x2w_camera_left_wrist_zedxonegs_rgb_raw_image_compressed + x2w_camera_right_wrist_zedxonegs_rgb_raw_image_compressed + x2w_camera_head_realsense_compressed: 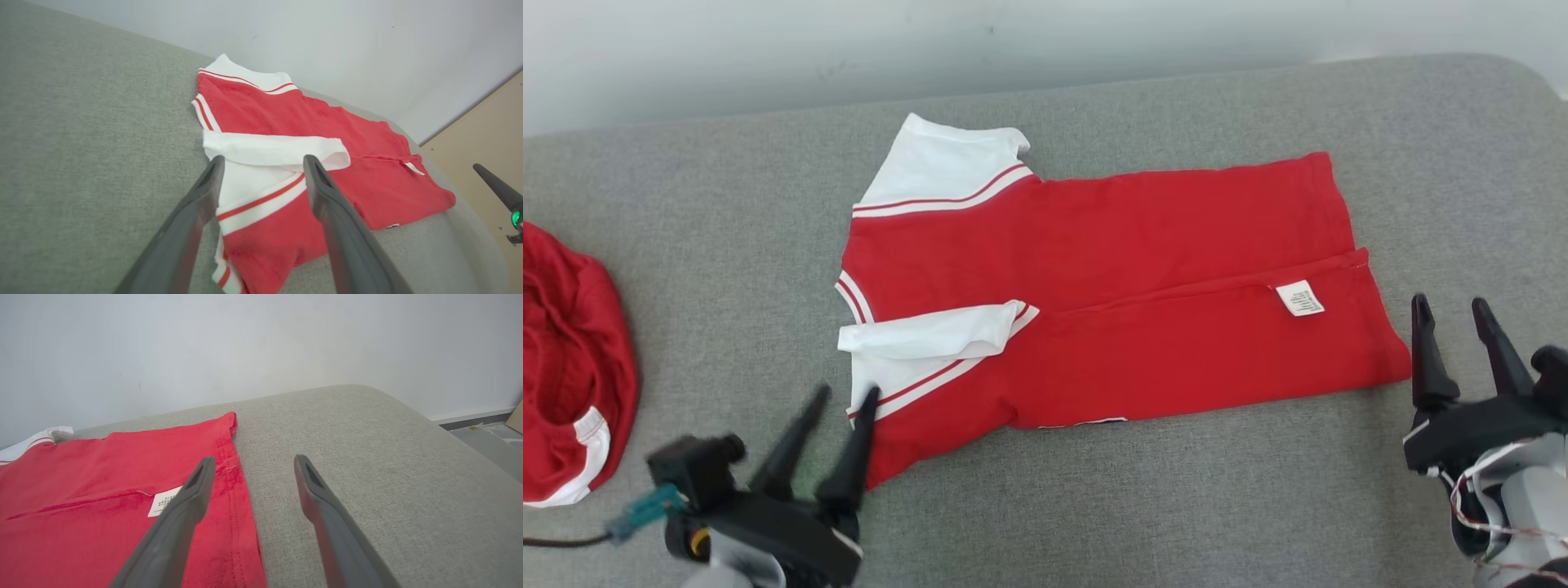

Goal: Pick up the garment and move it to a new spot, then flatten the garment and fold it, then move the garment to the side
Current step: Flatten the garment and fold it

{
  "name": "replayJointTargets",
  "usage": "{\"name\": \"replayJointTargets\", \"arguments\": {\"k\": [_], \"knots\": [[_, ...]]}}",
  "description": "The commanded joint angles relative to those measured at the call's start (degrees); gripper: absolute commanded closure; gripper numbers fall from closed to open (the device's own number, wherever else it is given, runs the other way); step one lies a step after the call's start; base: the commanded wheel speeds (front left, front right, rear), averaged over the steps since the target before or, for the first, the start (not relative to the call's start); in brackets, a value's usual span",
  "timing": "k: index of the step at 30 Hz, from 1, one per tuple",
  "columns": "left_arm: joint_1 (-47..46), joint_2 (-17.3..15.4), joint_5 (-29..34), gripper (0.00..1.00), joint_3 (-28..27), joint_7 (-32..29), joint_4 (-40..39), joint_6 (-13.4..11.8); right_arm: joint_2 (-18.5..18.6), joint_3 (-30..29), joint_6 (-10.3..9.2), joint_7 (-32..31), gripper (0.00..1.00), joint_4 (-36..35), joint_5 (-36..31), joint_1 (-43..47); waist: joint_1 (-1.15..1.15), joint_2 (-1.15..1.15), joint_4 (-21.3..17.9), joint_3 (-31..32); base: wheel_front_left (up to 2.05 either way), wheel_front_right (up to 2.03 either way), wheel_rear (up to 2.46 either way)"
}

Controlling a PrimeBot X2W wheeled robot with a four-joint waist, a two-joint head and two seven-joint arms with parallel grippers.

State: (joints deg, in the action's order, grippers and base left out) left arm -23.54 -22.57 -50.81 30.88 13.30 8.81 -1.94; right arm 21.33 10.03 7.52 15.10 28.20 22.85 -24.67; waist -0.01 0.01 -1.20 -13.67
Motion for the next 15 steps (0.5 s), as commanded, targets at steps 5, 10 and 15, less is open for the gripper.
{"name": "replayJointTargets", "arguments": {"k": [5, 10, 15], "knots": [[5.3, -1.9, 0.0, 0.0, 2.9, -5.1, -5.7, -3.4, -0.6, -0.6, -0.05, 0.1, 0.0, -1.7, -0.4, 3.4, 0.01, -0.01, -0.5, 1.3, 0.0, 0.0, 0.0], [7.3, -2.5, 0.5, 0.0, 4.6, -8.7, -7.4, -6.4, -0.9, -0.6, -0.05, 0.1, 0.0, -2.2, -0.5, 4.3, 0.01, -0.01, -0.9, 1.2, 0.0, 0.0, 0.0], [6.2, -2.9, 1.9, 0.0, 4.5, -11.1, -5.7, -11.0, -0.8, 0.8, -0.05, 0.1, 0.0, -2.1, -0.8, 3.4, 0.01, -0.01, -1.8, 0.7, 0.0, 0.0, 0.0]]}}
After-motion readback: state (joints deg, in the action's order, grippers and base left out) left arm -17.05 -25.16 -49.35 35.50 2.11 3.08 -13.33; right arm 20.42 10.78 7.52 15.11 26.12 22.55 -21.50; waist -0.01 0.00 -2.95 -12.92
